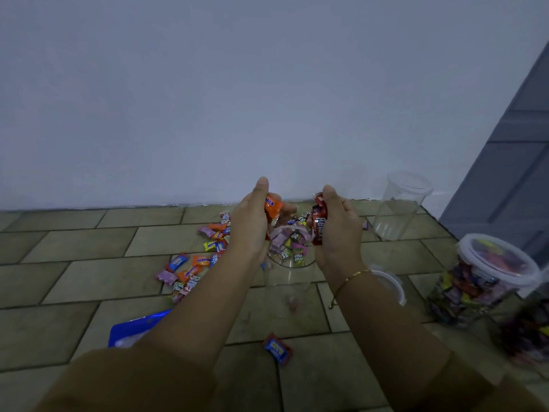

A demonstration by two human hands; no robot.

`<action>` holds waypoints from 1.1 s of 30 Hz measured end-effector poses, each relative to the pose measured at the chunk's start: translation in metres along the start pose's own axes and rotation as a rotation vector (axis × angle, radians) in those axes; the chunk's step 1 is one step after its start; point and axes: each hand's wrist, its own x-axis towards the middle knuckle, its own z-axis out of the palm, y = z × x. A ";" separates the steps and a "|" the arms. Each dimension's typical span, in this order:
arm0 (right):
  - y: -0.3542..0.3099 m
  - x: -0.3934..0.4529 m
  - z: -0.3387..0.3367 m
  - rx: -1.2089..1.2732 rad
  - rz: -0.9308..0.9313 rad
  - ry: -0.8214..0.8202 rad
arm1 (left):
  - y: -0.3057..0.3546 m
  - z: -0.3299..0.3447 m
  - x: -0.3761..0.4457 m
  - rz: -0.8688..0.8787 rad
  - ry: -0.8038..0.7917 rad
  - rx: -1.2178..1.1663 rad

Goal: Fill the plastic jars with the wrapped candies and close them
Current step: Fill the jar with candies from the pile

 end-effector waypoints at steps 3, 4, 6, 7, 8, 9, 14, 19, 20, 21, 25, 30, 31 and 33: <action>0.001 -0.005 0.002 -0.004 -0.004 0.003 | 0.002 -0.004 -0.003 0.000 -0.029 0.005; 0.001 -0.006 0.002 -0.014 -0.010 0.010 | 0.003 -0.004 -0.004 -0.003 -0.052 -0.007; 0.003 -0.007 0.002 -0.042 -0.036 0.024 | 0.003 -0.007 -0.006 -0.005 -0.111 -0.023; 0.003 -0.007 0.002 -0.058 -0.048 0.027 | 0.003 -0.007 -0.008 -0.004 -0.133 -0.020; 0.003 -0.007 0.003 -0.070 -0.058 0.030 | 0.003 -0.008 -0.008 0.000 -0.148 -0.009; 0.003 -0.008 0.003 -0.080 -0.066 0.033 | 0.003 -0.009 -0.009 0.004 -0.161 0.007; 0.001 -0.016 0.006 -0.165 -0.141 0.059 | 0.007 -0.009 -0.013 -0.003 -0.199 0.039; 0.002 -0.020 0.009 -0.187 -0.160 0.103 | 0.007 -0.010 -0.014 -0.004 -0.196 0.054; 0.001 -0.020 0.009 -0.193 -0.170 0.107 | 0.007 -0.011 -0.013 0.000 -0.196 0.059; 0.001 -0.021 0.010 -0.199 -0.180 0.111 | 0.007 -0.011 -0.013 0.004 -0.196 0.066; 0.002 -0.022 0.011 -0.256 -0.202 0.137 | 0.005 -0.011 -0.010 0.009 -0.163 0.052; 0.003 -0.022 0.012 -0.301 -0.223 0.133 | 0.000 -0.015 -0.005 -0.029 -0.125 -0.018; 0.003 -0.022 0.012 -0.317 -0.229 0.123 | 0.000 -0.016 -0.004 -0.037 -0.120 -0.040; 0.003 -0.022 0.014 -0.330 -0.242 0.095 | 0.000 -0.018 -0.003 -0.056 -0.120 -0.072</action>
